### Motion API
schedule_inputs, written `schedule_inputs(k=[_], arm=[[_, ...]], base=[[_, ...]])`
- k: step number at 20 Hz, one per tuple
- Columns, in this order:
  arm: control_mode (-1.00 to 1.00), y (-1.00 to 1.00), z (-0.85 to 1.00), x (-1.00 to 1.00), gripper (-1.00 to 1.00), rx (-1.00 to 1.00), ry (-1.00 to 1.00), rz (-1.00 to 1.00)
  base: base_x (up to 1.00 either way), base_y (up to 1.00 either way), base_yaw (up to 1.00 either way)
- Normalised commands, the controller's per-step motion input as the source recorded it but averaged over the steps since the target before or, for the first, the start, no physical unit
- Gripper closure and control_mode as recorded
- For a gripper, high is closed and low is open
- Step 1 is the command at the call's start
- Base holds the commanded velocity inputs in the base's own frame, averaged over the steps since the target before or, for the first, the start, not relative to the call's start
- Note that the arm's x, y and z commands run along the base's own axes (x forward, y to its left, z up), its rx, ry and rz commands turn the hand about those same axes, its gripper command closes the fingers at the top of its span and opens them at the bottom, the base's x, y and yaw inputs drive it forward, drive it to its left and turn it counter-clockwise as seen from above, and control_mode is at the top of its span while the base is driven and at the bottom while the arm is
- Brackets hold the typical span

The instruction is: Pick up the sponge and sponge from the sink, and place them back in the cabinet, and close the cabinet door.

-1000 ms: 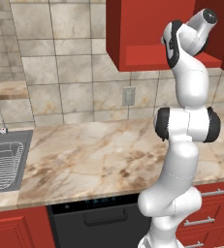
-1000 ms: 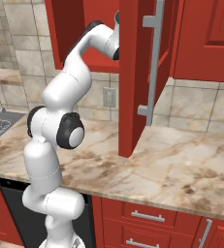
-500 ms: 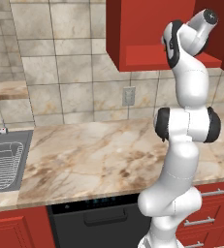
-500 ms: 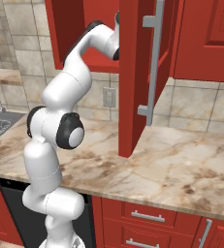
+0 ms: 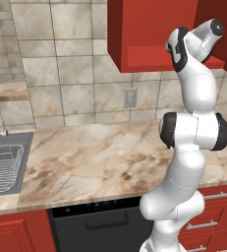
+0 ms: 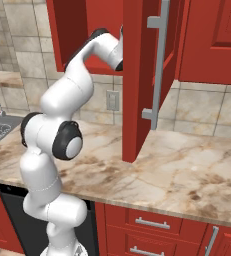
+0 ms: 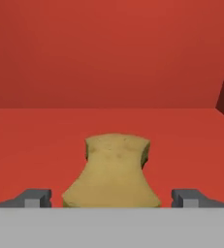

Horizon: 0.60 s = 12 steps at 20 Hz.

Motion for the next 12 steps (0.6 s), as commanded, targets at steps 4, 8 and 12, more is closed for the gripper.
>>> schedule_inputs(k=[4,8,12], arm=[[-1.0,0.0,0.0,-0.19,-1.0,0.0,0.0,0.0],[-1.0,0.0,0.04,-0.46,-1.0,0.0,0.0,0.0],[-1.0,0.0,0.0,-0.59,-1.0,0.0,0.0,0.0]], base=[[0.0,0.0,0.0],[0.0,0.0,0.0],[0.0,0.0,0.0]])
